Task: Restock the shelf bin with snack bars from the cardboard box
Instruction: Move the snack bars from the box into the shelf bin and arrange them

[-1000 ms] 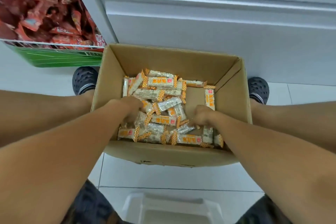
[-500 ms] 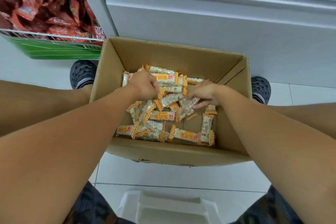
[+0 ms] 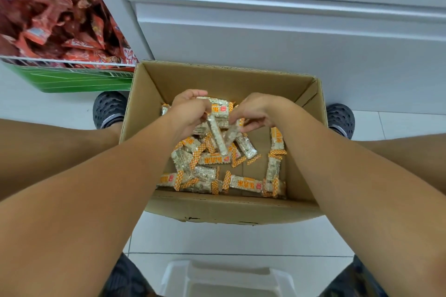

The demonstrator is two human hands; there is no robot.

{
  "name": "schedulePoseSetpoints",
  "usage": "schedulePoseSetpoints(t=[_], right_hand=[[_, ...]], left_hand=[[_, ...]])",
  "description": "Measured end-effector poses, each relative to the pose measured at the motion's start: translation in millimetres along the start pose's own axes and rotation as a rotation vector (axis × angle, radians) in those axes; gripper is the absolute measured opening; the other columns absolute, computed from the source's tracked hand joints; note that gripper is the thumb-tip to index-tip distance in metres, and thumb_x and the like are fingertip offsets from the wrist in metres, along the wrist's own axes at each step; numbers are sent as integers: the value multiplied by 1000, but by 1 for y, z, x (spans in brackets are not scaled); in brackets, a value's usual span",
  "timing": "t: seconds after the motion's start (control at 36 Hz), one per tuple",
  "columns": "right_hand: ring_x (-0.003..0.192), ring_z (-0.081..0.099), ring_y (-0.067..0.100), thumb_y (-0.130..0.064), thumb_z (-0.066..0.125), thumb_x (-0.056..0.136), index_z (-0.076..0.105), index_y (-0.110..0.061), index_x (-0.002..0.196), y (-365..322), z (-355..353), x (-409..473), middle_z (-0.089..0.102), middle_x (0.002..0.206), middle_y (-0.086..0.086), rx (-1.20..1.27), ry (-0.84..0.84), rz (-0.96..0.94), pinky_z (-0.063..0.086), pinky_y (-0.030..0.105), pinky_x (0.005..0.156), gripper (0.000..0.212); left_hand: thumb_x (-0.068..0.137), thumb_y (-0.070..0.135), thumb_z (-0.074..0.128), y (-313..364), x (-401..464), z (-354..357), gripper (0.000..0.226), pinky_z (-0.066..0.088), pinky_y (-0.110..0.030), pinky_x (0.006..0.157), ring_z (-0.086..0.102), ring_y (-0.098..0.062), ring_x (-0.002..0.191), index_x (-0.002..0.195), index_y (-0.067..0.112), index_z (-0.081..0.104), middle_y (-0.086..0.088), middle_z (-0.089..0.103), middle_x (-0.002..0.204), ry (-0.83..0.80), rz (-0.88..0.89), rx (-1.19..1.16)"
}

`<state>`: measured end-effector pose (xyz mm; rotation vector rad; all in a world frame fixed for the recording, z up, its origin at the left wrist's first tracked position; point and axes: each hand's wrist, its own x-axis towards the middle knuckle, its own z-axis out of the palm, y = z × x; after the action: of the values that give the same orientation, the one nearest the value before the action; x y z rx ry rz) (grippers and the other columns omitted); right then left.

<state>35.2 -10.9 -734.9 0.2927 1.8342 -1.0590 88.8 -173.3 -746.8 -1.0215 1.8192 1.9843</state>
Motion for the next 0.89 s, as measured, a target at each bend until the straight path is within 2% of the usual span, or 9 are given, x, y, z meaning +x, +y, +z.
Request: schedulePoseSetpoints(t=[0.14, 0.22, 0.31, 0.42, 0.53, 0.61, 0.72, 0.81, 0.89], right_hand=[[87, 71, 24, -23, 71, 90, 61, -6, 116, 0, 9, -2, 65, 106, 20, 422, -283, -56, 62, 27, 74, 33], [98, 71, 25, -12, 78, 81, 62, 0, 117, 12, 11, -2, 65, 116, 22, 480, -362, -72, 60, 27, 83, 40], [96, 73, 21, 9, 74, 79, 61, 0, 115, 17, 21, -2, 74, 103, 15, 424, -341, -95, 59, 24, 85, 39], [85, 74, 16, 7, 82, 73, 57, -4, 120, 21, 41, 8, 72, 98, 7, 312, -239, -113, 60, 23, 75, 54], [63, 64, 6, -9, 82, 79, 64, -13, 87, 30, 43, 15, 70, 74, -2, 334, -258, -125, 56, 17, 62, 20], [61, 60, 5, -22, 74, 89, 69, -9, 99, 38, 35, 18, 70, 84, 2, 539, -276, -106, 53, 12, 55, 17], [71, 66, 11, -22, 68, 94, 66, -4, 103, 41, 26, 18, 67, 88, 8, 801, -237, -89, 58, 17, 65, 20], [91, 70, 21, -42, 59, 97, 61, 1, 115, 50, 20, 22, 67, 109, 16, 626, -169, -13, 61, 26, 75, 47], [83, 69, 22, -48, 54, 99, 65, -2, 114, 71, 20, 28, 71, 106, 15, -83, -90, 58, 58, 29, 68, 50]], left_hand=[[75, -18, 58, -1, 2, 10, 40, 48, -31, 73, 58, -21, 80, 94, 17, 66, -13, 66, 94, -11, -12, -47], [81, -19, 54, -4, 6, 3, 38, 50, -25, 70, 59, -19, 86, 94, 15, 64, -8, 64, 91, 12, -66, -137], [82, -24, 51, -5, 10, -5, 43, 54, -32, 85, 59, -24, 104, 102, 12, 63, -10, 62, 106, -10, -121, -186], [86, -22, 52, -6, 8, -4, 36, 52, -29, 87, 59, -18, 90, 100, 11, 60, -6, 58, 96, -52, -137, -186], [98, 12, 59, -5, 5, -6, 26, 54, -29, 89, 59, -17, 98, 123, 7, 54, -6, 56, 105, -48, -171, -239], [87, 44, 70, -8, 2, -9, 50, 57, -29, 70, 65, -22, 95, 122, 10, 58, -6, 64, 103, -93, -140, -3], [55, 59, 88, -24, -3, -14, 95, 48, -41, 98, 61, -24, 118, 132, 13, 58, -5, 70, 121, -404, -245, 337], [31, 65, 93, -49, 22, -24, 119, 35, -53, 110, 50, -25, 133, 134, 15, 57, -6, 58, 140, -322, -295, 401], [67, 50, 85, -41, 12, -25, 74, 35, -50, 110, 41, -25, 139, 121, 5, 63, -1, 52, 145, -143, -238, 439]])
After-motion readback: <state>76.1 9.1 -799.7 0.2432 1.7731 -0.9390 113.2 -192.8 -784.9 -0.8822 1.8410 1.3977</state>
